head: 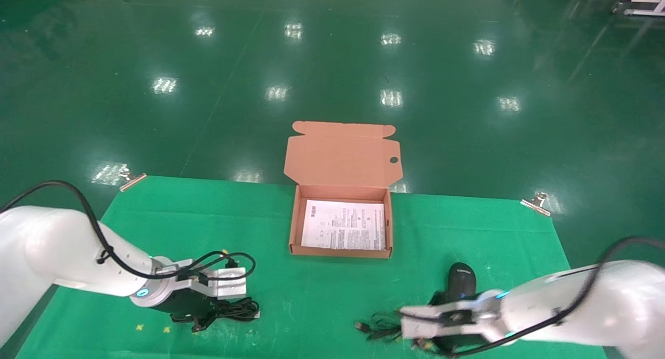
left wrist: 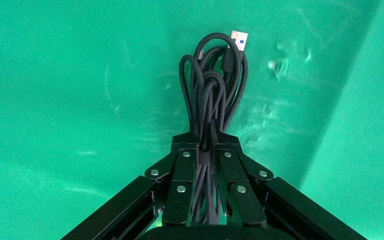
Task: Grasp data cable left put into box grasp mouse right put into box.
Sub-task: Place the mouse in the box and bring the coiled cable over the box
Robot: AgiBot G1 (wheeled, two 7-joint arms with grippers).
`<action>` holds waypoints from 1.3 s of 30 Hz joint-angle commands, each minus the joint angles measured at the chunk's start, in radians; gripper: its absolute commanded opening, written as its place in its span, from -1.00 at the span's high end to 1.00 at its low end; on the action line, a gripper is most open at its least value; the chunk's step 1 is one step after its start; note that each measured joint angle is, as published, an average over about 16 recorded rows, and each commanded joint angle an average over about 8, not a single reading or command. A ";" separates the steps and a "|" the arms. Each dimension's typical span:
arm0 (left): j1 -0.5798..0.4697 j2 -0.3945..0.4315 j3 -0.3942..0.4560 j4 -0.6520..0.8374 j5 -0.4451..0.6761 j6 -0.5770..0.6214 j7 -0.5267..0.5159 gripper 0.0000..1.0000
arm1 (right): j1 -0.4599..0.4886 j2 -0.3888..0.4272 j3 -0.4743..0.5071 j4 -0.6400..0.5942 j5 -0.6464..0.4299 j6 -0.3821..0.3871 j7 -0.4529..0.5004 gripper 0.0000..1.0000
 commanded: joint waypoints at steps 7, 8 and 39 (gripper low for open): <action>-0.062 -0.114 -0.024 -0.241 0.032 0.042 -0.033 1.00 | 0.069 0.122 0.075 0.182 -0.008 -0.018 0.134 1.00; -0.074 -0.125 -0.031 -0.276 0.043 0.039 -0.046 1.00 | 0.086 0.128 0.083 0.195 -0.016 -0.016 0.141 1.00; -0.343 0.048 -0.109 -0.294 0.231 -0.165 -0.153 1.00 | 0.476 -0.194 0.172 -0.065 -0.018 0.257 -0.078 1.00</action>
